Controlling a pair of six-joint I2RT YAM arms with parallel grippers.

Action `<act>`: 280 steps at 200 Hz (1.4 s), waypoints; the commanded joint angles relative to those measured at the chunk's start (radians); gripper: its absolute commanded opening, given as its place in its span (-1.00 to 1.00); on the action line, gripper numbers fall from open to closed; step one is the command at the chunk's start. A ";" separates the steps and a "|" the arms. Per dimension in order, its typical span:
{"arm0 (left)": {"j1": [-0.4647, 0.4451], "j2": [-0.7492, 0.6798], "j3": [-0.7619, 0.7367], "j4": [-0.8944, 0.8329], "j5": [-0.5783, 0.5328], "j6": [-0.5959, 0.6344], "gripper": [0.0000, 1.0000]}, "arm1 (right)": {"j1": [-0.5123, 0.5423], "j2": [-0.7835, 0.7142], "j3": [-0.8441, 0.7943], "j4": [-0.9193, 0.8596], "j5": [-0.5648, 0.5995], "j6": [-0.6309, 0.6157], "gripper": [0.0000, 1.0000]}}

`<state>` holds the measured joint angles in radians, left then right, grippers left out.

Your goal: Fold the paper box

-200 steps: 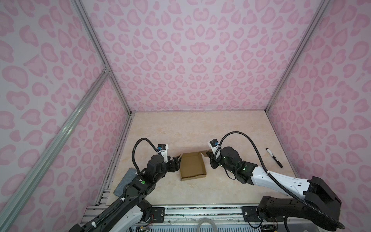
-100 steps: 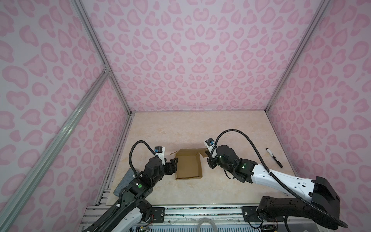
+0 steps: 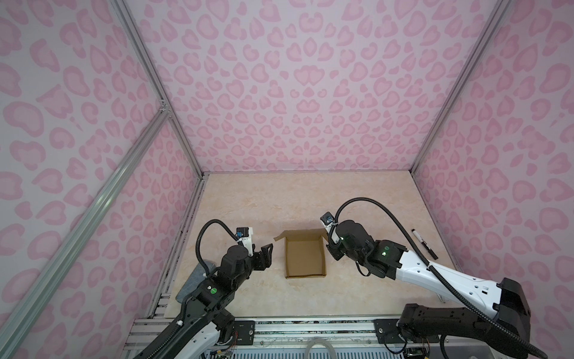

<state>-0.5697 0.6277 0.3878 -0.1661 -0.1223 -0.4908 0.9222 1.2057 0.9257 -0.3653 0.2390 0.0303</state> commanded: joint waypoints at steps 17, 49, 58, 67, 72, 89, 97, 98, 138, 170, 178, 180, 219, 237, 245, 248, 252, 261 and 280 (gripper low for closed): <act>0.001 0.031 -0.014 0.162 0.141 0.062 0.53 | -0.001 -0.008 0.003 -0.072 -0.003 -0.020 -0.97; 0.001 0.060 -0.044 0.275 0.225 0.089 0.55 | -0.003 0.003 0.001 -0.081 -0.034 -0.020 -0.98; 0.001 0.070 -0.054 0.300 0.237 0.096 0.55 | -0.004 0.007 0.005 -0.084 -0.039 -0.020 -0.98; 0.001 0.078 -0.063 0.319 0.234 0.100 0.54 | -0.004 0.011 0.010 -0.090 -0.043 -0.020 -0.99; 0.001 0.082 -0.068 0.329 0.229 0.103 0.54 | -0.003 0.011 0.010 -0.092 -0.046 -0.018 -0.99; 0.001 0.089 -0.082 0.364 0.208 0.110 0.53 | -0.009 0.008 0.010 -0.089 -0.061 -0.019 -0.99; 0.001 0.092 -0.087 0.387 0.205 0.115 0.53 | -0.011 0.007 0.011 -0.089 -0.068 -0.020 -0.99; 0.001 0.094 -0.087 0.389 0.205 0.116 0.53 | -0.011 0.007 0.011 -0.089 -0.068 -0.020 -0.99; 0.001 0.144 -0.084 0.422 0.202 0.132 0.43 | -0.017 0.011 0.011 -0.086 -0.085 -0.023 -1.00; 0.001 0.183 -0.069 0.443 0.223 0.145 0.24 | -0.019 0.016 0.011 -0.085 -0.091 -0.021 -1.00; 0.001 0.189 -0.066 0.443 0.225 0.145 0.23 | -0.017 0.017 0.012 -0.084 -0.094 -0.020 -1.00; 0.001 0.190 -0.066 0.443 0.225 0.146 0.22 | -0.017 0.017 0.012 -0.083 -0.093 -0.021 -1.00; 0.001 0.187 -0.077 0.441 0.234 0.138 0.02 | -0.018 0.018 0.014 -0.085 -0.093 -0.017 -1.00; 0.001 0.181 -0.077 0.435 0.234 0.133 -0.09 | -0.017 0.023 0.019 -0.091 -0.094 -0.015 -1.00; 0.001 0.178 -0.077 0.433 0.235 0.130 -0.13 | -0.018 0.026 0.022 -0.092 -0.094 -0.011 -1.00; 0.001 0.179 -0.076 0.433 0.235 0.128 -0.15 | -0.018 0.027 0.025 -0.094 -0.095 -0.010 -1.00; 0.001 0.178 -0.077 0.433 0.235 0.126 -0.16 | -0.018 0.028 0.026 -0.095 -0.095 -0.008 -1.00; 0.001 0.177 -0.075 0.432 0.239 0.120 -0.19 | -0.018 0.031 0.030 -0.096 -0.095 -0.005 -1.00; 0.001 0.178 -0.076 0.430 0.249 0.106 -0.25 | -0.017 0.038 0.036 -0.101 -0.093 0.003 -1.00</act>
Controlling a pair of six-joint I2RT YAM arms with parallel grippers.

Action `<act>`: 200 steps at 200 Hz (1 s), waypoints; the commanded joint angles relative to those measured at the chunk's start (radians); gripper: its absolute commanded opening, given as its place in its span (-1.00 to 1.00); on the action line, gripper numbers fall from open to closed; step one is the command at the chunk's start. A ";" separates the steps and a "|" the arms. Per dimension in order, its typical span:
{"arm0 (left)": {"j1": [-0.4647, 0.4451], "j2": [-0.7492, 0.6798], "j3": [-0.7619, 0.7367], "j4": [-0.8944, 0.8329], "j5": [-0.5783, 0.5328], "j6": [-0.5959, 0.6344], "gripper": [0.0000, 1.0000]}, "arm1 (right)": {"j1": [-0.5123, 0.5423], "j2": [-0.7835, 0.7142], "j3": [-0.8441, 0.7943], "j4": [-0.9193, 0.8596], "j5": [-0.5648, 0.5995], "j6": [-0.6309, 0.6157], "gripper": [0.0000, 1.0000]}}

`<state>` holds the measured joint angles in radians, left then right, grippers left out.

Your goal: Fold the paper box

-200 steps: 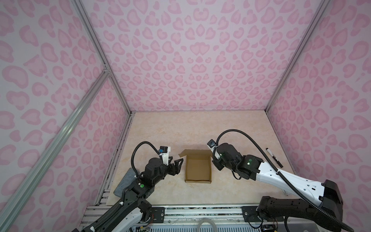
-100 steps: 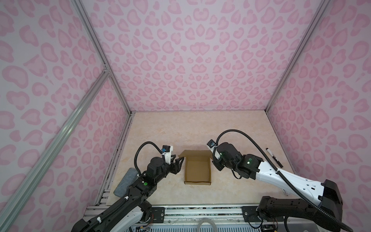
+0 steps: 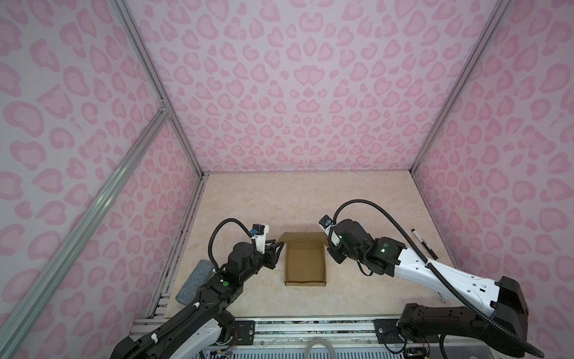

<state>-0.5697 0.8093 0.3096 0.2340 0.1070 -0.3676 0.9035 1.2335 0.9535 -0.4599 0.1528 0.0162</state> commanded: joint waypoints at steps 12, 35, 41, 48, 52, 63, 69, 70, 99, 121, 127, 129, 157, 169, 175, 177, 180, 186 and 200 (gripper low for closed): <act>0.001 0.000 0.001 0.030 0.028 -0.026 -0.25 | 0.001 0.013 0.012 -0.008 -0.006 0.023 -1.00; 0.001 0.002 -0.004 0.032 0.042 -0.044 -0.45 | 0.002 0.019 0.015 -0.008 -0.011 0.036 -0.99; 0.002 0.002 -0.005 0.033 0.045 -0.048 -0.47 | 0.002 0.021 0.017 -0.008 -0.017 0.039 -0.99; 0.001 0.002 -0.007 0.034 0.047 -0.053 -0.50 | 0.002 0.022 0.019 -0.009 -0.019 0.040 -1.00; 0.001 0.002 -0.007 0.034 0.048 -0.055 -0.52 | 0.002 0.023 0.020 -0.010 -0.019 0.043 -1.00; 0.001 0.002 -0.009 0.035 0.051 -0.061 -0.57 | 0.002 0.025 0.025 -0.011 -0.021 0.047 -0.99; 0.001 0.002 -0.010 0.034 0.052 -0.065 -0.58 | 0.002 0.027 0.027 -0.011 -0.024 0.050 -0.99; 0.001 0.002 -0.010 0.034 0.051 -0.066 -0.58 | 0.002 0.027 0.027 -0.011 -0.025 0.050 -0.99; 0.000 0.007 -0.013 0.040 0.056 -0.093 -0.63 | 0.011 0.043 0.043 -0.015 -0.039 0.059 -0.99; -0.002 0.013 -0.014 0.049 0.060 -0.130 -0.69 | 0.017 0.061 0.067 -0.032 -0.042 0.071 -0.98; -0.002 0.016 -0.015 0.050 0.060 -0.136 -0.70 | 0.017 0.067 0.074 -0.038 -0.040 0.075 -0.98; -0.002 0.015 -0.014 0.050 0.060 -0.139 -0.70 | 0.018 0.068 0.077 -0.040 -0.039 0.077 -0.98; -0.007 0.005 -0.015 0.047 0.055 -0.174 -0.79 | 0.018 0.089 0.106 -0.064 -0.029 0.100 -0.97; -0.011 -0.003 -0.015 0.044 0.048 -0.185 -0.80 | 0.018 0.100 0.118 -0.072 -0.032 0.103 -0.97; -0.014 -0.006 -0.017 0.047 0.046 -0.190 -0.80 | 0.018 0.105 0.122 -0.072 -0.032 0.106 -0.97; -0.014 -0.008 -0.018 0.047 0.043 -0.191 -0.80 | 0.018 0.107 0.124 -0.073 -0.032 0.106 -0.97; -0.016 -0.009 -0.020 0.046 0.042 -0.193 -0.80 | 0.018 0.110 0.126 -0.075 -0.032 0.108 -0.96; -0.020 -0.012 -0.021 0.044 0.036 -0.198 -0.81 | 0.020 0.114 0.133 -0.075 -0.032 0.111 -0.94; -0.027 -0.018 -0.024 0.037 0.024 -0.206 -0.84 | 0.021 0.123 0.141 -0.081 -0.034 0.110 -0.89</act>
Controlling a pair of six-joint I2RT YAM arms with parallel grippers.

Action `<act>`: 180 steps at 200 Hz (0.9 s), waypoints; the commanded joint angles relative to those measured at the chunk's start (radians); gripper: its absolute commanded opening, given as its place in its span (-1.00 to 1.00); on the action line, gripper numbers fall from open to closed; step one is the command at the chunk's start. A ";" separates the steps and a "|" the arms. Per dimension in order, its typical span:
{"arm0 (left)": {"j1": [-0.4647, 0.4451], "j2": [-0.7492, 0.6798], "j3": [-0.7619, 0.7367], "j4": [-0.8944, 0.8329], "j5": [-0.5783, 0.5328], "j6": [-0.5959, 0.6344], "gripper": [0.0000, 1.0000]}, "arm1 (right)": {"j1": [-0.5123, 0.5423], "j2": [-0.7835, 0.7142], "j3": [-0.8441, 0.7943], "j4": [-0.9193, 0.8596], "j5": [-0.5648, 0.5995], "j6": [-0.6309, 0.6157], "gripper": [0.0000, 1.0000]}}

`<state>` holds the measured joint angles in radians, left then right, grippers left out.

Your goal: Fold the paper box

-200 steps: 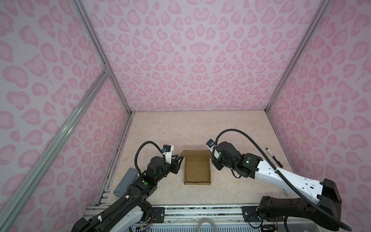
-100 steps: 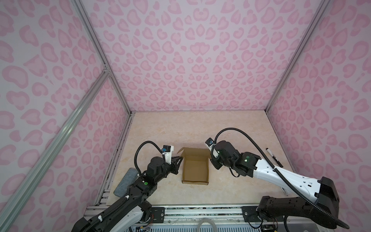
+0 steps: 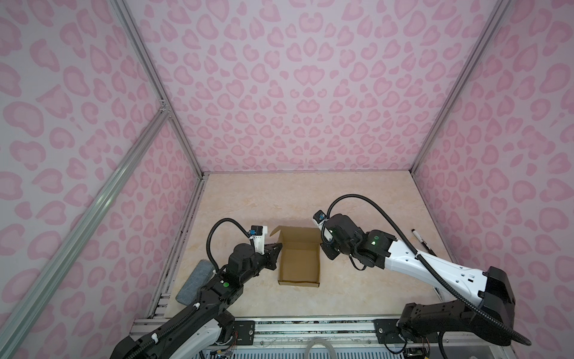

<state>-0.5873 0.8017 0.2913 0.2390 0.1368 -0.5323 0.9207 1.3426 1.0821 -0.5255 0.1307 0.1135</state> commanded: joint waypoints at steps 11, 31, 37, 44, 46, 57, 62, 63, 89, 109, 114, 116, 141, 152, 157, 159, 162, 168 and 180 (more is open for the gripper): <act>-0.017 -0.016 -0.011 0.026 -0.017 -0.046 -0.88 | 0.005 0.019 0.018 -0.026 -0.010 0.012 -0.85; -0.030 -0.034 -0.021 0.015 -0.044 -0.053 -0.90 | 0.005 0.024 0.023 -0.063 -0.006 0.009 -0.74; -0.032 -0.040 -0.023 0.010 -0.055 -0.055 -0.91 | 0.005 0.024 0.022 -0.072 -0.006 0.009 -0.72; -0.035 -0.046 -0.026 0.005 -0.062 -0.057 -0.92 | 0.006 0.022 0.018 -0.077 -0.009 0.008 -0.70; -0.035 -0.047 -0.026 0.005 -0.064 -0.057 -0.92 | 0.006 0.021 0.016 -0.078 -0.010 0.008 -0.70; -0.038 -0.047 -0.027 0.001 -0.072 -0.058 -0.92 | 0.005 0.015 0.003 -0.077 -0.019 0.009 -0.67; -0.039 -0.046 -0.027 0.000 -0.075 -0.058 -0.92 | 0.005 0.013 -0.003 -0.075 -0.024 0.009 -0.66; -0.040 -0.046 -0.026 0.000 -0.075 -0.058 -0.92 | 0.006 0.012 -0.004 -0.075 -0.025 0.009 -0.66; -0.051 -0.028 -0.009 -0.019 -0.094 -0.056 -0.92 | 0.005 -0.001 -0.019 -0.066 -0.034 0.016 -0.69; -0.064 -0.013 0.005 -0.029 -0.108 -0.058 -0.92 | 0.007 -0.008 -0.027 -0.052 -0.046 0.026 -0.76; -0.069 -0.011 0.008 -0.031 -0.115 -0.058 -0.92 | 0.006 -0.007 -0.029 -0.049 -0.051 0.029 -0.80; -0.070 -0.010 0.009 -0.030 -0.118 -0.058 -0.92 | 0.008 -0.006 -0.029 -0.047 -0.053 0.030 -0.81; -0.097 -0.015 0.023 -0.043 -0.151 -0.062 -0.92 | 0.014 0.012 -0.018 -0.051 -0.053 0.055 -0.89; -0.106 -0.019 0.026 -0.057 -0.165 -0.067 -0.92 | 0.014 0.023 -0.009 -0.054 -0.045 0.073 -0.91; -0.110 -0.022 0.029 -0.073 -0.169 -0.066 -0.92 | 0.014 0.029 -0.006 -0.057 -0.041 0.080 -0.92; -0.111 -0.023 0.029 -0.074 -0.171 -0.067 -0.92 | 0.014 0.032 -0.004 -0.058 -0.040 0.083 -0.92; -0.113 -0.026 0.028 -0.076 -0.175 -0.068 -0.92 | 0.014 0.035 -0.002 -0.060 -0.038 0.087 -0.92; -0.117 -0.028 0.028 -0.079 -0.184 -0.070 -0.92 | 0.014 0.043 0.002 -0.060 -0.034 0.098 -0.92; -0.125 -0.036 0.023 -0.076 -0.193 -0.076 -0.92 | 0.015 0.059 0.010 -0.060 -0.009 0.131 -0.95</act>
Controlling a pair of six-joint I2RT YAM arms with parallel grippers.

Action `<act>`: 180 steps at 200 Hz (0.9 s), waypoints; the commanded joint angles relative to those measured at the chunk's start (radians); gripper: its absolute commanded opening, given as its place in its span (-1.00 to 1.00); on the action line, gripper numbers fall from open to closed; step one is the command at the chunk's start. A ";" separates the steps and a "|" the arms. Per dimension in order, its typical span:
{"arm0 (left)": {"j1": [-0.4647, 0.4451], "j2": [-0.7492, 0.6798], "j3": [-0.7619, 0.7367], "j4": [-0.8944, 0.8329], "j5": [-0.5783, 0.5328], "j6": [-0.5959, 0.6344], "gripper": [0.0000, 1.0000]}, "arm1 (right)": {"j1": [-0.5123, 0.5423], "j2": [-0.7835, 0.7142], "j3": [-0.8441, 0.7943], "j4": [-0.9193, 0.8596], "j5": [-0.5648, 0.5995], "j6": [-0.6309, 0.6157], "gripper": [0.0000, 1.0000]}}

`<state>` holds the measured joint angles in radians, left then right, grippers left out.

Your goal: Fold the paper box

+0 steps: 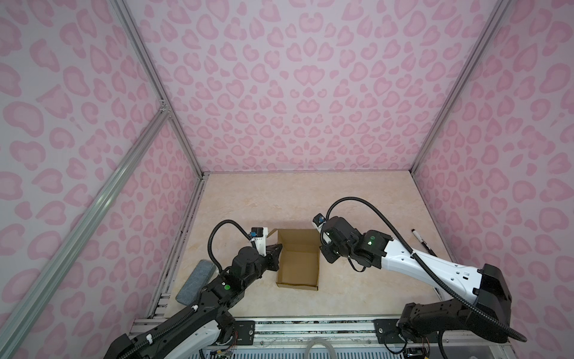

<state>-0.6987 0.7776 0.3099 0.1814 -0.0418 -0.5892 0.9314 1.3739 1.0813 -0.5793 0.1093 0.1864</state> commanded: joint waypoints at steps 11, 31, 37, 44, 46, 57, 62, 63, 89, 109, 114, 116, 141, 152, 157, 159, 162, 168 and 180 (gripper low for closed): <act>-0.021 -0.015 0.000 -0.014 -0.023 -0.026 -0.92 | 0.005 0.044 0.019 -0.005 0.020 0.081 -0.95; -0.038 -0.015 -0.007 -0.011 -0.038 -0.030 -0.92 | 0.005 0.075 0.039 -0.011 0.047 0.129 -0.98; -0.044 -0.015 -0.008 -0.010 -0.046 -0.032 -0.92 | 0.007 0.083 0.044 -0.010 0.051 0.138 -0.98; -0.051 -0.016 -0.011 -0.007 -0.051 -0.032 -0.92 | 0.008 0.090 0.049 -0.006 0.066 0.154 -0.97; -0.052 -0.017 -0.011 -0.007 -0.052 -0.032 -0.92 | 0.009 0.092 0.050 -0.005 0.071 0.158 -0.97; -0.062 -0.018 -0.011 -0.008 -0.065 -0.032 -0.92 | 0.011 0.100 0.056 0.002 0.082 0.179 -0.97; -0.067 -0.018 -0.011 -0.007 -0.073 -0.032 -0.92 | 0.011 0.104 0.058 0.006 0.087 0.187 -0.97; -0.068 -0.018 -0.011 -0.007 -0.074 -0.032 -0.92 | 0.011 0.104 0.057 0.006 0.088 0.189 -0.97; -0.091 -0.024 -0.020 0.002 -0.104 -0.032 -0.92 | 0.013 0.102 0.051 0.041 0.121 0.229 -0.95; -0.103 -0.030 -0.023 0.000 -0.127 -0.032 -0.92 | 0.013 0.108 0.045 0.065 0.137 0.255 -0.95; -0.104 -0.032 -0.022 0.000 -0.132 -0.031 -0.92 | 0.015 0.108 0.044 0.073 0.140 0.263 -0.95; -0.105 -0.032 -0.023 -0.002 -0.134 -0.032 -0.92 | 0.015 0.109 0.041 0.076 0.141 0.266 -0.95; -0.118 -0.040 -0.031 0.001 -0.155 -0.035 -0.92 | 0.021 0.118 0.032 0.128 0.129 0.314 -0.95; -0.120 -0.038 -0.033 0.001 -0.160 -0.035 -0.92 | 0.025 0.132 0.042 0.131 0.128 0.329 -0.95; -0.123 -0.038 -0.033 0.001 -0.163 -0.036 -0.92 | 0.027 0.138 0.049 0.131 0.131 0.329 -0.95; -0.122 -0.037 -0.032 0.000 -0.164 -0.036 -0.92 | 0.027 0.141 0.050 0.129 0.132 0.330 -0.95; -0.123 -0.039 -0.031 -0.003 -0.166 -0.036 -0.92 | 0.029 0.144 0.054 0.128 0.135 0.331 -0.95; -0.126 -0.040 -0.033 -0.005 -0.170 -0.038 -0.92 | 0.031 0.150 0.056 0.129 0.138 0.332 -0.95; -0.130 -0.044 -0.037 -0.008 -0.178 -0.041 -0.92 | 0.036 0.155 0.055 0.136 0.138 0.334 -0.95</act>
<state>-0.8207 0.7395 0.2810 0.1806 -0.2184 -0.6094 0.9569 1.5116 1.1336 -0.4633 0.2581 0.4900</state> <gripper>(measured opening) 0.060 0.049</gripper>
